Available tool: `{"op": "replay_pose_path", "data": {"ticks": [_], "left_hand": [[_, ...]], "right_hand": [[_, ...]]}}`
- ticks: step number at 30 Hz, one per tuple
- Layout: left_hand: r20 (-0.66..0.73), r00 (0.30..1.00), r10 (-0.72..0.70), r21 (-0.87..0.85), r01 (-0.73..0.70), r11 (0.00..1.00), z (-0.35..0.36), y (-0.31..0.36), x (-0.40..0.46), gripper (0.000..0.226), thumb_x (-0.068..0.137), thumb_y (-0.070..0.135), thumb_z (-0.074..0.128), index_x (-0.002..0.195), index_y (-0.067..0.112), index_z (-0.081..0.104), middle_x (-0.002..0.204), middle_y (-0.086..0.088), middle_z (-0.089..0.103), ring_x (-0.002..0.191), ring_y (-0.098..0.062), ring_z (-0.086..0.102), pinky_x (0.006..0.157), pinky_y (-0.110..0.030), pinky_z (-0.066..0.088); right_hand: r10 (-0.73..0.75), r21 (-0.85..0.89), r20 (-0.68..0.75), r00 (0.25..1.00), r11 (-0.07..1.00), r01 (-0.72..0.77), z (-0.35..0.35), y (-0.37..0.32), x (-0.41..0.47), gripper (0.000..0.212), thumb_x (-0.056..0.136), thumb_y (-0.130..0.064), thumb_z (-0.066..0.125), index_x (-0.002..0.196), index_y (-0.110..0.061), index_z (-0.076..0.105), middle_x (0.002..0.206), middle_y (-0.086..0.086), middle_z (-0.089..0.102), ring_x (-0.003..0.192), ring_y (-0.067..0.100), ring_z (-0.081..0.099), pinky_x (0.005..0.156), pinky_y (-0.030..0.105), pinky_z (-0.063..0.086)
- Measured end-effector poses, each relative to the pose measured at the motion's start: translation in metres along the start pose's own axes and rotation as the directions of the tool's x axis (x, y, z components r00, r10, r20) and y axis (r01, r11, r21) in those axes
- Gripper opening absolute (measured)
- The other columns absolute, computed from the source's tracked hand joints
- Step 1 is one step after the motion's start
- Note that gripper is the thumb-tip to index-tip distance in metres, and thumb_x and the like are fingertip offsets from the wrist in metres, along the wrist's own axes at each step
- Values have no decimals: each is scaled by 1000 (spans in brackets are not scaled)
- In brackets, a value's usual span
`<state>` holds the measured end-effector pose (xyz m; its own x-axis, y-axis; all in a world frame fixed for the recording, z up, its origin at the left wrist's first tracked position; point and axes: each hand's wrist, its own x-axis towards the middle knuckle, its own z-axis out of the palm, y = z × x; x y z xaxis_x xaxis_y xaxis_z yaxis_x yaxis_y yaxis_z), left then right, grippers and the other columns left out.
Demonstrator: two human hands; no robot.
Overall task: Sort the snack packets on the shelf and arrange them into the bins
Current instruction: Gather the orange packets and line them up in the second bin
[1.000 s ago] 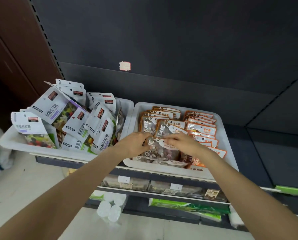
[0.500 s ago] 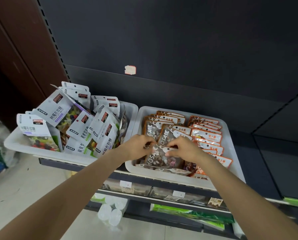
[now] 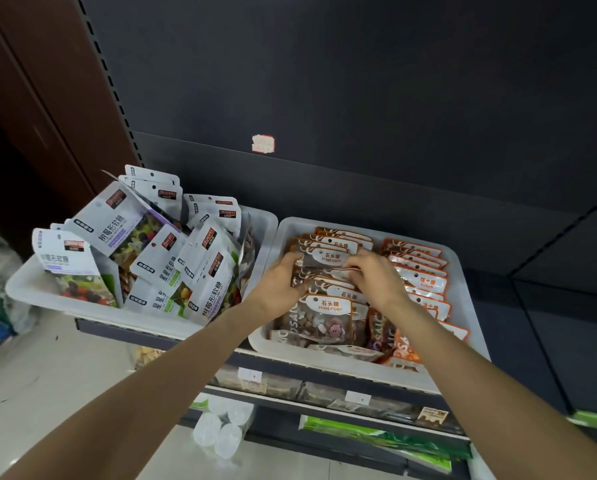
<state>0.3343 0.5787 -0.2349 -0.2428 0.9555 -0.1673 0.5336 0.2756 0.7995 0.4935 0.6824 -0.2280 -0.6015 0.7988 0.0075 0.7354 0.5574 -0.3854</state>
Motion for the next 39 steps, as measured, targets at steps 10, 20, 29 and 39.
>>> {"op": "replay_pose_path", "data": {"ticks": [10, 20, 29, 39], "left_hand": [[-9, 986, 165, 272, -157, 950, 3, 11, 10, 45, 100, 22, 42, 144, 19, 33, 145, -4, 40, 131, -21, 39, 110, -36, 35], [205, 978, 38, 543, -146, 827, 7, 1, 2, 38, 99, 40, 37, 130, 21, 49, 127, -4, 55, 117, -21, 48, 100, -38, 41], [135, 988, 79, 446, -132, 885, 14, -3, -18, 57, 93, 51, 46, 142, 25, 36, 146, -1, 41, 135, -19, 35, 112, -38, 30], [-137, 989, 54, 287, -13, 958, 24, 1, -20, 63, 91, 2, 54, 145, 16, 25, 146, -7, 25, 134, -24, 33, 110, -31, 28]], "right_hand": [[74, 519, 333, 940, 818, -248, 1, 1, -7, 29, 102, -28, 36, 118, -24, 60, 118, -2, 61, 112, 15, 57, 87, 22, 45], [196, 92, 166, 966, 973, -213, -8, 24, 29, 77, 92, -40, 56, 151, -23, 9, 158, 5, 4, 145, 27, 11, 115, 42, 21], [46, -90, 165, 985, 995, -31, 3, 22, 43, 21, 93, -26, 56, 112, -19, 54, 115, 8, 58, 102, 24, 56, 84, 36, 47], [36, 287, 159, 987, 954, -81, 6, 13, 27, 55, 97, -8, 47, 147, -21, 28, 144, 10, 44, 129, 26, 46, 104, 36, 40]]}}
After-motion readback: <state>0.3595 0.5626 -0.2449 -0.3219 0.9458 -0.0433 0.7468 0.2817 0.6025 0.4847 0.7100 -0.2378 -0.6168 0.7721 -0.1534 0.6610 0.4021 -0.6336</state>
